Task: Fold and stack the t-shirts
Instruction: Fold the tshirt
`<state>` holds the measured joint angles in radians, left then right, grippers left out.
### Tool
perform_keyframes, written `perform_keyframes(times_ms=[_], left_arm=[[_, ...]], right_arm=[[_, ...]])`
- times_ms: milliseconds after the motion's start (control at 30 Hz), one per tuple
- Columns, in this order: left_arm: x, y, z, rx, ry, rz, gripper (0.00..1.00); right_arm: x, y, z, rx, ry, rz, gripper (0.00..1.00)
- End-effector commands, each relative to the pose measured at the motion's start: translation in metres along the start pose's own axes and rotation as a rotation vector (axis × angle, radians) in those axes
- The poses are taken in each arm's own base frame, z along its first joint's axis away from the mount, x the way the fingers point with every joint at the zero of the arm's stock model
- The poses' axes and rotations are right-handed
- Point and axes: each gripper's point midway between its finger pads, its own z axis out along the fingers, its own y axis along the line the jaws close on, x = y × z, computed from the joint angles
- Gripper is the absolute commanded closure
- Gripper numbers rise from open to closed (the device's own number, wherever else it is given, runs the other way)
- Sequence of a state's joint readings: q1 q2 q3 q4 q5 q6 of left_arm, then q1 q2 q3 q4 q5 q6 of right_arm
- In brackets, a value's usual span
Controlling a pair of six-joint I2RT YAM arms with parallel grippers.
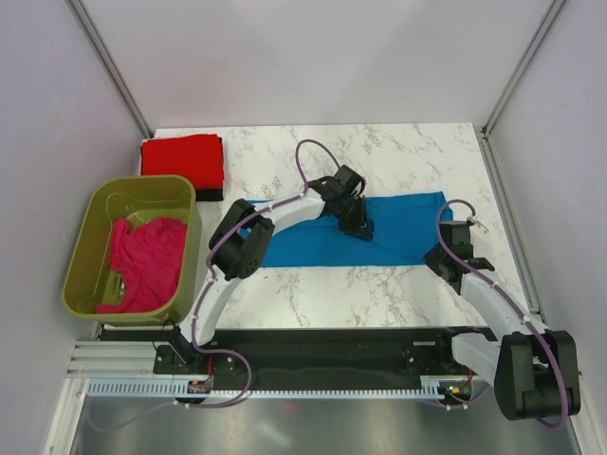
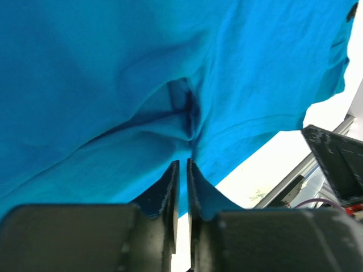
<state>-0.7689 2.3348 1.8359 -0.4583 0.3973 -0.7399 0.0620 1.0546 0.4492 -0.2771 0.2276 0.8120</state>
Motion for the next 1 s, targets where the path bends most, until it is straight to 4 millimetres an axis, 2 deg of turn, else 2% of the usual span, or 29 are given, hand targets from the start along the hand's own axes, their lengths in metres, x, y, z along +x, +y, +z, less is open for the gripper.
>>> perform_keyframes(times_ms=[0,33,100,133,167,200,233,267,333,367,400,433,467,600,700,733,800,933,967], left_arm=[[-0.012,-0.016,-0.022,0.013,-0.04,0.067,0.82],[-0.012,-0.018,-0.024,0.014,-0.04,0.069,0.81],[-0.016,-0.019,-0.035,-0.01,-0.064,0.083,0.78],[-0.016,-0.021,-0.039,-0.008,-0.066,0.09,0.77],[-0.019,-0.021,-0.044,-0.02,-0.08,0.097,0.75],[-0.022,-0.024,-0.051,-0.02,-0.094,0.105,0.75],[-0.025,-0.024,-0.055,-0.025,-0.104,0.114,0.74],[-0.029,-0.024,-0.059,-0.031,-0.118,0.119,0.73],[-0.037,-0.018,-0.067,-0.046,-0.138,0.114,0.72],[-0.04,-0.013,-0.068,-0.058,-0.144,0.115,0.72],[-0.045,-0.005,-0.072,-0.068,-0.147,0.105,0.72],[-0.047,0.003,-0.073,-0.084,-0.142,0.103,0.72],[-0.049,0.01,-0.074,-0.099,-0.14,0.099,0.72],[-0.069,0.052,-0.082,-0.143,-0.146,0.044,0.72],[-0.079,0.077,-0.084,-0.158,-0.143,0.003,0.71],[-0.082,0.083,-0.084,-0.164,-0.144,0.002,0.72],[-0.088,0.097,-0.083,-0.183,-0.148,-0.009,0.71],[-0.095,0.115,-0.083,-0.205,-0.151,-0.027,0.71],[-0.096,0.12,-0.083,-0.212,-0.15,-0.032,0.71]], right_arm=[[-0.025,0.015,-0.015,-0.016,-0.047,-0.02,0.71],[-0.03,0.019,-0.018,-0.029,-0.048,-0.052,0.69],[-0.058,0.045,-0.03,-0.084,-0.094,-0.122,0.63],[-0.055,0.041,-0.026,-0.074,-0.073,-0.163,0.62],[-0.066,0.053,-0.022,-0.086,-0.069,-0.19,0.62],[-0.076,0.054,-0.017,-0.083,-0.057,-0.191,0.62],[-0.094,0.072,-0.019,-0.148,-0.052,-0.225,0.61],[-0.093,0.075,-0.003,-0.143,0.0,-0.241,0.61],[-0.113,0.079,0.01,-0.135,0.009,-0.267,0.6],[-0.123,0.09,0.022,-0.158,0.034,-0.3,0.6],[-0.133,0.089,0.029,-0.16,0.039,-0.291,0.6],[-0.149,0.101,0.03,-0.196,0.024,-0.298,0.6],[-0.147,0.098,0.043,-0.191,0.06,-0.322,0.6],[-0.162,0.1,0.065,-0.197,0.071,-0.367,0.61],[-0.166,0.101,0.082,-0.199,0.099,-0.41,0.6],[-0.172,0.103,0.085,-0.19,0.086,-0.419,0.6],[-0.172,0.099,0.097,-0.17,0.095,-0.441,0.59],[-0.173,0.096,0.11,-0.149,0.109,-0.464,0.6],[-0.168,0.092,0.116,-0.141,0.129,-0.465,0.61]])
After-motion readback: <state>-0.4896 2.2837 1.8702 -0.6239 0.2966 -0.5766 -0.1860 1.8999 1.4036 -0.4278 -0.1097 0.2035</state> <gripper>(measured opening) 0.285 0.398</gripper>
